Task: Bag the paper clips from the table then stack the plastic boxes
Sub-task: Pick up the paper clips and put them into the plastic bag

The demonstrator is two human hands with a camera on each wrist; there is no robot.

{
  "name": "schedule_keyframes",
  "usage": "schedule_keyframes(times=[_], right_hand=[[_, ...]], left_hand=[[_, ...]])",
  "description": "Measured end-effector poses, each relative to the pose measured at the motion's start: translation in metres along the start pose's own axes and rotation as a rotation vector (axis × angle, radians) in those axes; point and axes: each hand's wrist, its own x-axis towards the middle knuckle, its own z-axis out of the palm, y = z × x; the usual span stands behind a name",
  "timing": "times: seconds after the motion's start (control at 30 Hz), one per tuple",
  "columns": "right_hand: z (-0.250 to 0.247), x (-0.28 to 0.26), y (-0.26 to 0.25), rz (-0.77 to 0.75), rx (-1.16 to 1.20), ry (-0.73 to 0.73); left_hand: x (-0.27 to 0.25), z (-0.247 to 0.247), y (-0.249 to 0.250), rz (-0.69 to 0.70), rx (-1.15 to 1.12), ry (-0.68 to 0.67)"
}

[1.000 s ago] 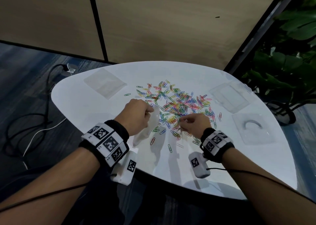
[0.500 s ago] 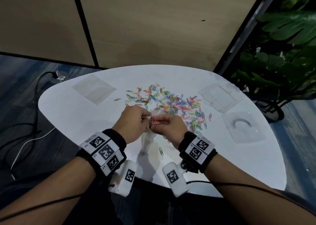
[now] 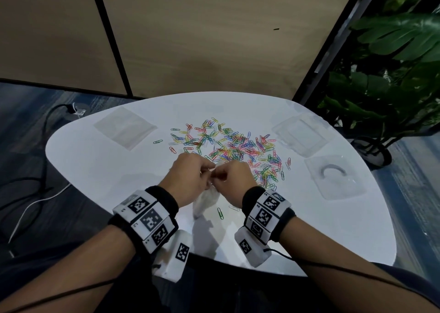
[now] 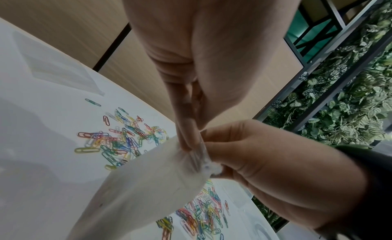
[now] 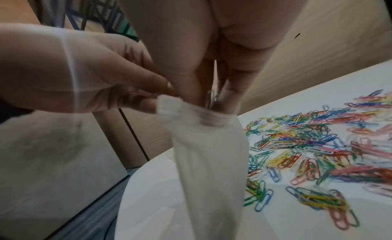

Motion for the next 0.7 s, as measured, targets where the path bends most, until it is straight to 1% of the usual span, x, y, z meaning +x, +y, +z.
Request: schedule_keyframes(times=[0.13,0.2,0.23,0.3,0.33,0.37,0.4,0.43,0.5,0.53,0.57,0.6,0.63,0.7], right_hand=[[-0.002,-0.005,-0.004,-0.043,-0.112,-0.133],[-0.01,-0.01,-0.003,-0.086,-0.033,-0.153],[-0.016,-0.011,-0.001,-0.08,0.064,-0.123],[-0.03,-0.011,0.012,0.005,0.3,-0.013],[-0.038,-0.009,0.024,0.049,0.347,0.045],[-0.046,-0.009,0.038,0.089,0.314,0.084],[-0.055,-0.01,0.056,0.142,0.202,0.089],[-0.062,-0.012,0.076,0.224,0.031,0.048],[-0.069,-0.021,0.111,0.425,-0.323,-0.112],[-0.066,-0.027,0.125,0.496,-0.439,-0.191],[-0.06,-0.032,0.136,0.533,-0.495,-0.245],[-0.052,-0.036,0.142,0.542,-0.491,-0.27],[-0.043,-0.038,0.146,0.528,-0.453,-0.266],[-0.024,-0.035,0.147,0.455,-0.373,-0.203]], left_hand=[[0.001,-0.002,0.001,0.011,0.036,-0.001],[0.002,-0.004,0.003,-0.01,0.034,0.006],[0.003,-0.004,0.003,-0.02,0.028,0.009],[0.003,-0.004,0.005,-0.039,0.01,0.009],[0.003,-0.005,0.005,-0.048,0.009,0.008],[0.003,-0.005,0.006,-0.052,0.013,0.003],[0.003,-0.006,0.006,-0.05,0.02,-0.004],[0.003,-0.006,0.006,-0.042,0.031,-0.013],[0.001,-0.008,0.007,-0.002,0.054,-0.036],[0.0,-0.009,0.008,0.014,0.07,-0.045],[0.0,-0.01,0.008,0.019,0.092,-0.047],[0.0,-0.011,0.008,0.015,0.114,-0.046],[0.0,-0.012,0.008,0.006,0.124,-0.041],[0.001,-0.013,0.009,-0.013,0.11,-0.037]])
